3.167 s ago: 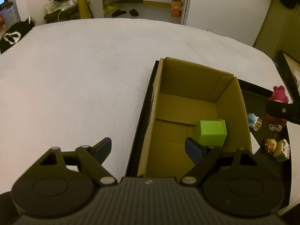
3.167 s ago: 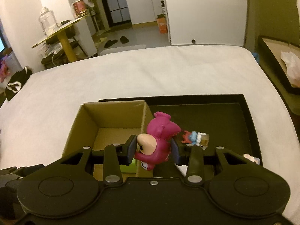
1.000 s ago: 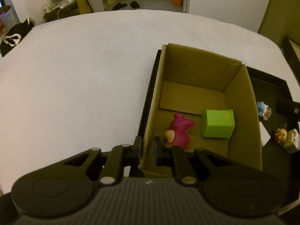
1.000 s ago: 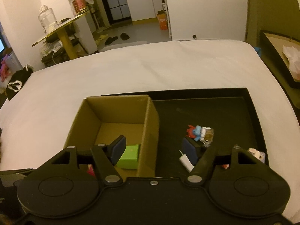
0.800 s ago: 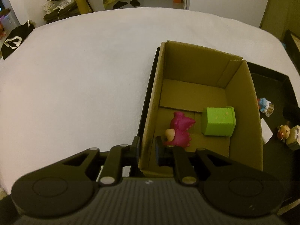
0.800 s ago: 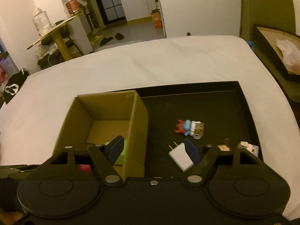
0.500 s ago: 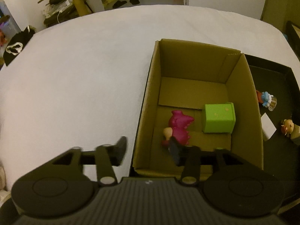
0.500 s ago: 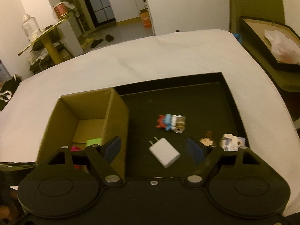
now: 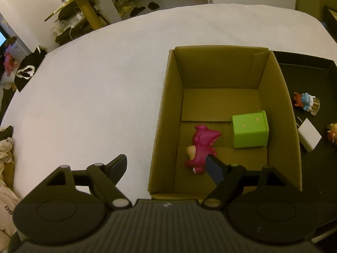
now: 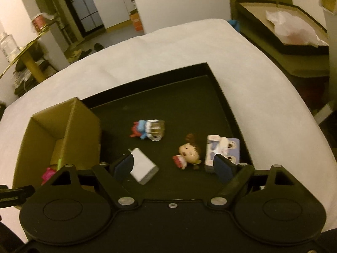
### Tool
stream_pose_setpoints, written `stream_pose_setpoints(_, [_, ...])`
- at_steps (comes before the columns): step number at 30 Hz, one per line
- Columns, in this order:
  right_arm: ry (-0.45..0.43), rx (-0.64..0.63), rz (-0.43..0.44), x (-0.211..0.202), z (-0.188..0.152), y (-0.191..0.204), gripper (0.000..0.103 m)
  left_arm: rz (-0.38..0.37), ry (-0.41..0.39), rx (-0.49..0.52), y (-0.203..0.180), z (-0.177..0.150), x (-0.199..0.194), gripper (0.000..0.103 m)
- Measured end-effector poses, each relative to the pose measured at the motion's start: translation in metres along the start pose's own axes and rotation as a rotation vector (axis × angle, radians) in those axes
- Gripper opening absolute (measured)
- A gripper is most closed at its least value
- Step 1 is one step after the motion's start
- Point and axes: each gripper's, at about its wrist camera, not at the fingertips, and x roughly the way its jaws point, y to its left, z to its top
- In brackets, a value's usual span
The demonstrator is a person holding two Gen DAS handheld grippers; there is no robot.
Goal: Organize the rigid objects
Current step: 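Move the right tool to the blue-white cube figure and grasp it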
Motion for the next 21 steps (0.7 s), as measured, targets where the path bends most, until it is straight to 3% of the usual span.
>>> stream_pose_setpoints(12, [-0.02, 0.089, -0.066, 0.02, -0.011, -0.029, 0.08, 0.038, -0.004, 0.01, -0.004, 0.007, 0.0, 0.082])
stream_pose_setpoints(21, [0.006, 0.113, -0.122, 0.044, -0.01, -0.043, 0.057, 0.043, -0.003, 0.025, -0.01, 0.008, 0.0, 0.082])
